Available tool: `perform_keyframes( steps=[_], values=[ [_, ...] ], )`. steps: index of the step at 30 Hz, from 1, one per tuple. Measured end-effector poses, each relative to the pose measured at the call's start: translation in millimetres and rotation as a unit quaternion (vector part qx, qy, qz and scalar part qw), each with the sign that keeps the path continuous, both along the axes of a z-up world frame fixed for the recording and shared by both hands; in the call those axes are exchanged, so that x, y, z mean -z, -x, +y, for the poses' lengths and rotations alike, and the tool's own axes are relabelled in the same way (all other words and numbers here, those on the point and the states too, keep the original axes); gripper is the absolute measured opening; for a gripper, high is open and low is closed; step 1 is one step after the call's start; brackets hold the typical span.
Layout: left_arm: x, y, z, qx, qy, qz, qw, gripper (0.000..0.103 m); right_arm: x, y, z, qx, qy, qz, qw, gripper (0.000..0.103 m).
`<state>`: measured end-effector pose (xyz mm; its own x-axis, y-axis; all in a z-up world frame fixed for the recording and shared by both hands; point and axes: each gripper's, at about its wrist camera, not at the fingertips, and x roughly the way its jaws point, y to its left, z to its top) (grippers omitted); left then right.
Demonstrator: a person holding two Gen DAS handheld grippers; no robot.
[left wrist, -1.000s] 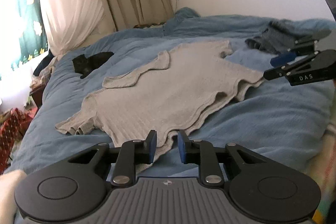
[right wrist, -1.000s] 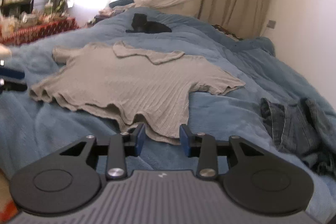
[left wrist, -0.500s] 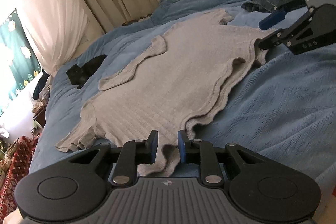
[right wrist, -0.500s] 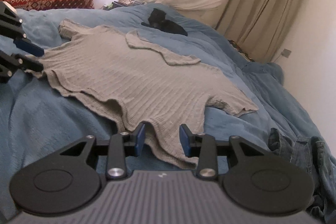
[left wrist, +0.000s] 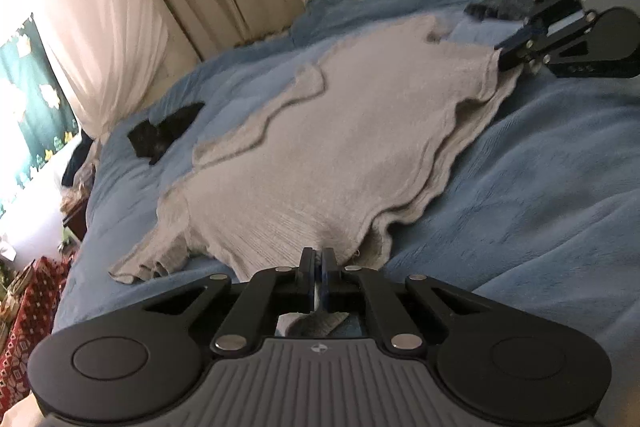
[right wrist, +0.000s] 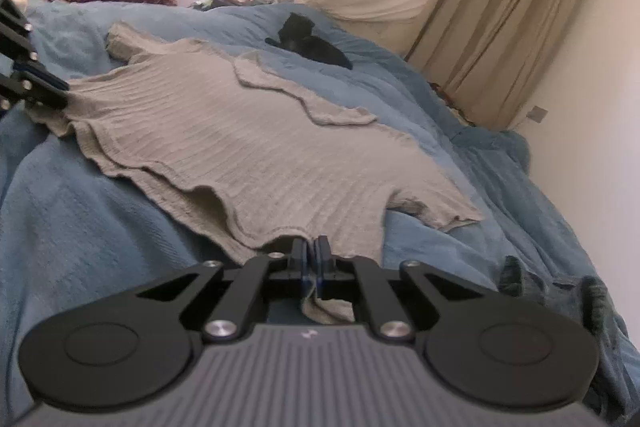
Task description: Fold clothes
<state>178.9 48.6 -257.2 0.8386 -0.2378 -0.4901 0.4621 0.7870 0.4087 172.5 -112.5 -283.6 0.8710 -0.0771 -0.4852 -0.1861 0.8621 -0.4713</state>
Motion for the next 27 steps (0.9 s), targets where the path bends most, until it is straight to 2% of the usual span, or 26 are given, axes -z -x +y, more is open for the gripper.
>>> perform_keyframes(
  steps=[4, 9, 14, 18, 19, 21, 24, 27],
  values=[
    [-9.7, 9.6, 9.6, 0.002, 0.016, -0.002, 0.9999, 0.003, -8.0, 7.7, -8.7, 0.000, -0.017, 0.002, 1.000, 0.003],
    [4.7, 7.8, 19.3, -0.003, 0.009, 0.024, 0.9997, 0.003, 6.2, 8.9, -12.0, -0.006, -0.001, 0.017, 1.000, 0.002],
    [0.7, -0.4, 39.5, -0.042, 0.086, 0.050, 0.9941, 0.003, 6.6, 11.8, -23.5, 0.007, -0.030, 0.017, 0.999, 0.000],
    [8.3, -1.9, 27.9, -0.028, 0.056, 0.069, 0.9957, 0.003, 13.1, 13.1, -24.4, 0.005, -0.026, 0.033, 0.999, 0.000],
    [9.1, -1.4, 27.8, -0.029, 0.059, 0.075, 0.9950, 0.007, 13.5, 15.2, -24.8, 0.002, -0.025, 0.036, 0.999, 0.000],
    [7.8, 2.0, 32.8, -0.035, 0.083, 0.086, 0.9922, 0.008, 8.9, 19.8, -31.1, 0.006, -0.049, 0.040, 0.998, 0.002],
    [1.7, 7.7, 44.8, -0.053, 0.127, 0.097, 0.9857, 0.009, -4.7, 23.9, -50.2, 0.034, -0.109, 0.038, 0.993, 0.005],
    [-4.0, 8.4, 57.3, -0.081, 0.160, 0.097, 0.9790, 0.015, -15.9, 21.5, -69.2, 0.069, -0.154, 0.027, 0.985, 0.017]
  ],
)
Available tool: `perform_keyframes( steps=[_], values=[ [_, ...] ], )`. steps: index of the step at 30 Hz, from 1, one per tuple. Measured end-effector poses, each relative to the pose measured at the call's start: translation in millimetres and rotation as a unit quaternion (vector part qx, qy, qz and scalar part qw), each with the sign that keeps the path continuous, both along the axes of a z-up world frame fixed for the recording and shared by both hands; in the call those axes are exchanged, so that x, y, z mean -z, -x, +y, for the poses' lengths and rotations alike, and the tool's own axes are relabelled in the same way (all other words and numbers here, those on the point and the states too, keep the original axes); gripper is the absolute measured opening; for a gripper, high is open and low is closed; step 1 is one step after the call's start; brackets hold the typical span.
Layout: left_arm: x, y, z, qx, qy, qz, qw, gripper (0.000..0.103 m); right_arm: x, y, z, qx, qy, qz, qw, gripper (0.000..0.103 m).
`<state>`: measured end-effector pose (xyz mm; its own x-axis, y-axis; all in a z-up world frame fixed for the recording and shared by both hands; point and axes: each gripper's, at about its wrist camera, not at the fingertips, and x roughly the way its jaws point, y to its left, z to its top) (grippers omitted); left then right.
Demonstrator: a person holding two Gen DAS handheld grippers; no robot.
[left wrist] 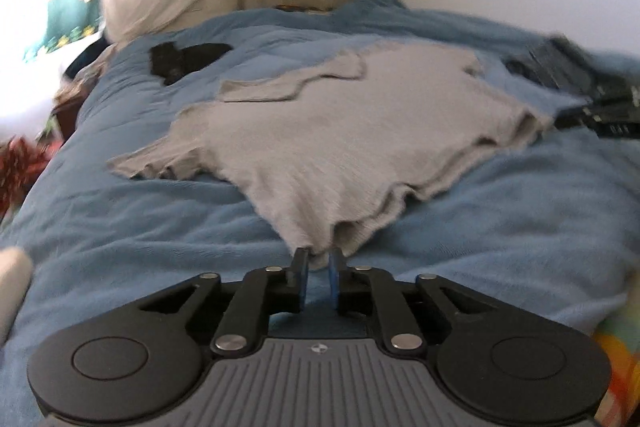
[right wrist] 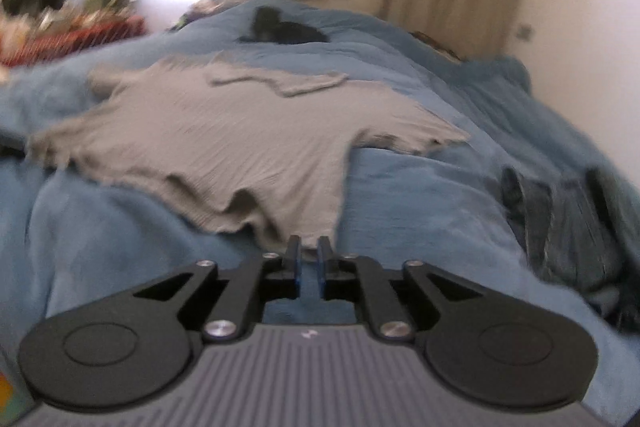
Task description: Fold clothes
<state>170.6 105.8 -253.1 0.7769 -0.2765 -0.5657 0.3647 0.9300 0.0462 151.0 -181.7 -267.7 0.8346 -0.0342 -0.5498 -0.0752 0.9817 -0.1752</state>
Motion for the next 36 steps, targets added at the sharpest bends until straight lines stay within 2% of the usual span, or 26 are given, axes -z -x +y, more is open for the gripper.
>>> perform_keyframes(
  steps=[2, 5, 8, 10, 14, 19, 23, 26, 32, 36],
  values=[
    [-0.7, -3.1, 3.1, -0.013, 0.001, 0.002, 0.9999, 0.018, -1.7, -4.9, -8.0, 0.012, -0.010, 0.000, 1.000, 0.021],
    [2.6, -5.6, -4.7, -0.014, -0.043, -0.001, 0.9990, 0.020, 1.6, -8.1, -4.0, -0.005, 0.017, 0.012, 1.000, 0.032],
    [6.8, -2.5, -13.8, -0.005, -0.067, -0.007, 0.9977, 0.032, 9.0, -5.5, 8.0, -0.025, 0.056, 0.016, 0.998, 0.033],
    [9.4, -1.6, -18.0, -0.002, -0.073, -0.011, 0.9973, 0.032, 14.5, -5.0, 17.4, -0.031, 0.089, 0.011, 0.995, 0.033],
    [11.9, -3.2, -23.1, -0.007, -0.079, -0.015, 0.9967, 0.032, 26.5, -10.5, 38.5, -0.048, 0.171, 0.001, 0.984, 0.033],
    [9.9, -2.7, -21.7, -0.002, -0.065, -0.012, 0.9978, 0.032, 41.1, -9.7, 58.9, -0.094, 0.259, 0.005, 0.961, 0.033],
    [10.3, -2.2, -22.2, -0.001, -0.064, -0.009, 0.9979, 0.033, 43.0, -7.1, 64.5, -0.112, 0.274, 0.001, 0.955, 0.034],
    [9.5, -1.6, -20.8, -0.001, -0.055, -0.007, 0.9985, 0.033, 44.5, -2.8, 67.9, -0.125, 0.281, -0.007, 0.952, 0.040],
    [10.2, 1.0, -21.8, -0.001, -0.058, -0.008, 0.9983, 0.033, 43.3, -14.0, 65.7, -0.077, 0.284, -0.027, 0.955, 0.041],
    [8.3, 3.8, -18.8, 0.002, -0.042, -0.011, 0.9991, 0.033, 41.1, -16.6, 64.7, -0.083, 0.281, -0.031, 0.956, 0.041]
  ],
)
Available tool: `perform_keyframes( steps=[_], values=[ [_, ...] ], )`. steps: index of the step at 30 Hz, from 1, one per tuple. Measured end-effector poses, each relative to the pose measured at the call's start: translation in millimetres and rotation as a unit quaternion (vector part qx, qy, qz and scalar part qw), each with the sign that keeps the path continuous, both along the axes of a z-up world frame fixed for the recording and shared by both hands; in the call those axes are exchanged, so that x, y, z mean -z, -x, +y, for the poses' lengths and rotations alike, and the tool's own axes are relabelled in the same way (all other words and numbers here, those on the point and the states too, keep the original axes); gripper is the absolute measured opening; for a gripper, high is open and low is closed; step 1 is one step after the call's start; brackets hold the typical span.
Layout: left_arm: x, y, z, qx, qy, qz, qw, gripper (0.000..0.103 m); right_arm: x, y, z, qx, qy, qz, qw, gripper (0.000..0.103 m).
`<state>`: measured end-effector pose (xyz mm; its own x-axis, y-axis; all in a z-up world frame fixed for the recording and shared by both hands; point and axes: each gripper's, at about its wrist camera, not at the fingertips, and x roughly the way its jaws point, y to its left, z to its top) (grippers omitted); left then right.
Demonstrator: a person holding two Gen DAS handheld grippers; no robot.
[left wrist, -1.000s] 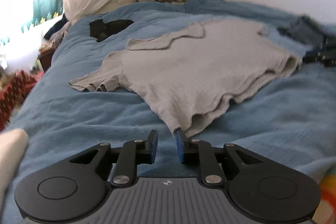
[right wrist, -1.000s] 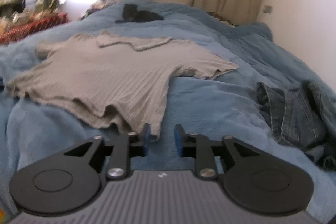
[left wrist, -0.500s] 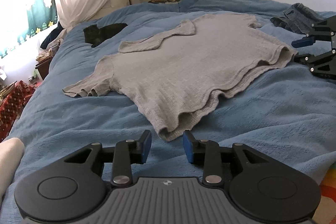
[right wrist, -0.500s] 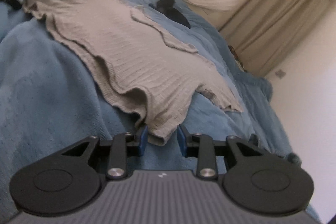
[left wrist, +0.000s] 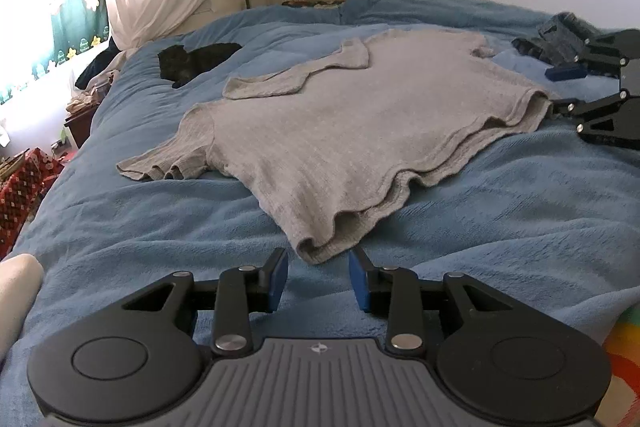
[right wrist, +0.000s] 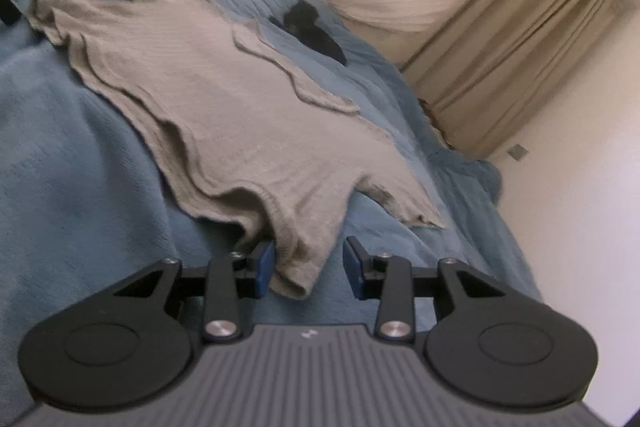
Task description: Fold clothes
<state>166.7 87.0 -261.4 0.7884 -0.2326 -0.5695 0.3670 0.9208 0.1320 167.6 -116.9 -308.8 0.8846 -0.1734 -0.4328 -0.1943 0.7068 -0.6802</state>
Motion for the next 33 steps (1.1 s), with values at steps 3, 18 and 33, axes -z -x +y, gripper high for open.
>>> perform_keyframes(
  steps=[3, 18, 33],
  values=[
    [-3.0, 2.5, 1.1, 0.002, 0.010, -0.008, 0.9999, 0.033, 3.4, -2.7, -2.8, 0.034, 0.031, -0.028, 0.999, 0.041],
    [-4.7, 1.6, -3.9, 0.001, -0.005, -0.010, 0.9999, 0.033, 18.5, -5.6, 2.1, 0.011, 0.064, -0.040, 0.997, 0.042],
    [-3.3, 1.3, -7.6, -0.002, -0.011, -0.014, 0.9998, 0.035, 20.2, -5.5, -7.9, 0.008, 0.058, -0.066, 0.996, 0.034]
  ],
)
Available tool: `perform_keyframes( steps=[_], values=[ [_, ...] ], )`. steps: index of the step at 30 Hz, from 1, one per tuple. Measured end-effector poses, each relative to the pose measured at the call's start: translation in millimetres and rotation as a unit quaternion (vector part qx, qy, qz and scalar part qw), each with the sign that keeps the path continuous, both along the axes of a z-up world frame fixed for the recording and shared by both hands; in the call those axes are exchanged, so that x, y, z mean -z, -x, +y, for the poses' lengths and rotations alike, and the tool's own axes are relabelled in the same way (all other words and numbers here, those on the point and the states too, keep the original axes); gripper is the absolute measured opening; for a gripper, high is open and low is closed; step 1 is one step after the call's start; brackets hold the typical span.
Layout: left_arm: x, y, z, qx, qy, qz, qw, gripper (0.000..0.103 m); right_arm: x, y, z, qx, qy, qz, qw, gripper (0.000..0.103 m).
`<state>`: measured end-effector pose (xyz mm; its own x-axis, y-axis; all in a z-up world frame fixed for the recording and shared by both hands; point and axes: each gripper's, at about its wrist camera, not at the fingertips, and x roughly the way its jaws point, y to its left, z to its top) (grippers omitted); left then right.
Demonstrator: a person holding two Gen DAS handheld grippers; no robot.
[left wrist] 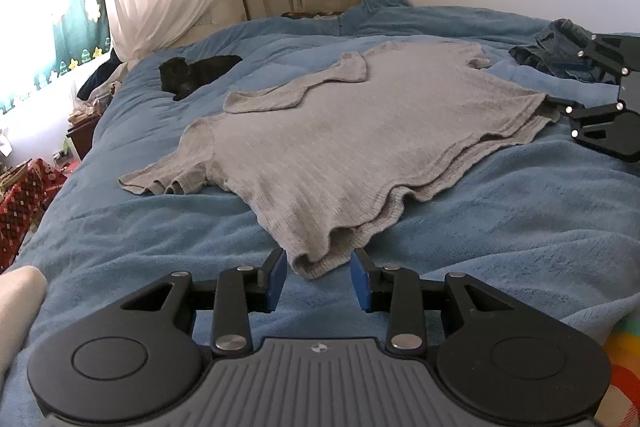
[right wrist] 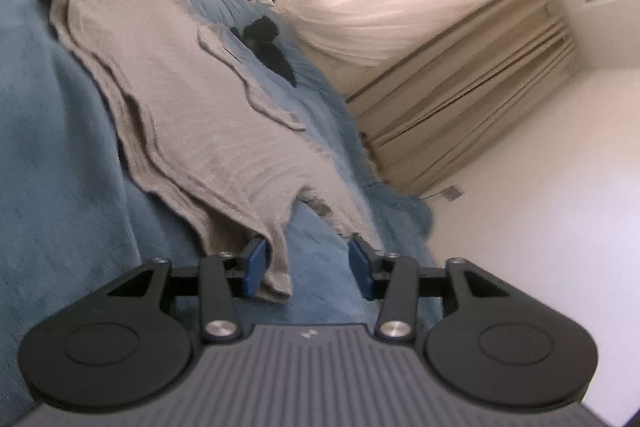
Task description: Fold clothes
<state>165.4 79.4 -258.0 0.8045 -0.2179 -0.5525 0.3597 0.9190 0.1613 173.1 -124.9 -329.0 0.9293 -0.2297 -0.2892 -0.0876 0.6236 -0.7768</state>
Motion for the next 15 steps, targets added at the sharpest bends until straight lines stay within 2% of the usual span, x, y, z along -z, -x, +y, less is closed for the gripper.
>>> perform_keyframes(
  steps=[1, 2, 5, 9, 15],
  values=[
    [0.6, 0.6, -0.4, 0.001, 0.000, 0.001, 1.0000, 0.035, -1.3, -2.1, -0.8, -0.003, -0.011, 0.012, 1.000, 0.017],
    [1.0, 1.2, -0.5, 0.001, -0.001, 0.001, 1.0000, 0.035, -1.3, -4.3, -0.8, -0.005, -0.015, 0.022, 1.000, 0.015],
    [1.4, 2.7, 0.1, 0.001, -0.002, 0.002, 1.0000, 0.035, -2.1, -9.1, 0.1, -0.016, -0.022, 0.037, 0.999, 0.017],
    [0.7, 3.1, 1.5, 0.000, 0.001, 0.000, 1.0000, 0.036, 4.4, 7.2, 1.2, -0.010, -0.008, 0.042, 0.999, 0.028],
    [0.3, 0.7, 0.7, 0.000, 0.003, 0.000, 1.0000, 0.037, 8.9, -3.5, 4.5, -0.009, -0.002, 0.035, 0.999, 0.026]
  ],
)
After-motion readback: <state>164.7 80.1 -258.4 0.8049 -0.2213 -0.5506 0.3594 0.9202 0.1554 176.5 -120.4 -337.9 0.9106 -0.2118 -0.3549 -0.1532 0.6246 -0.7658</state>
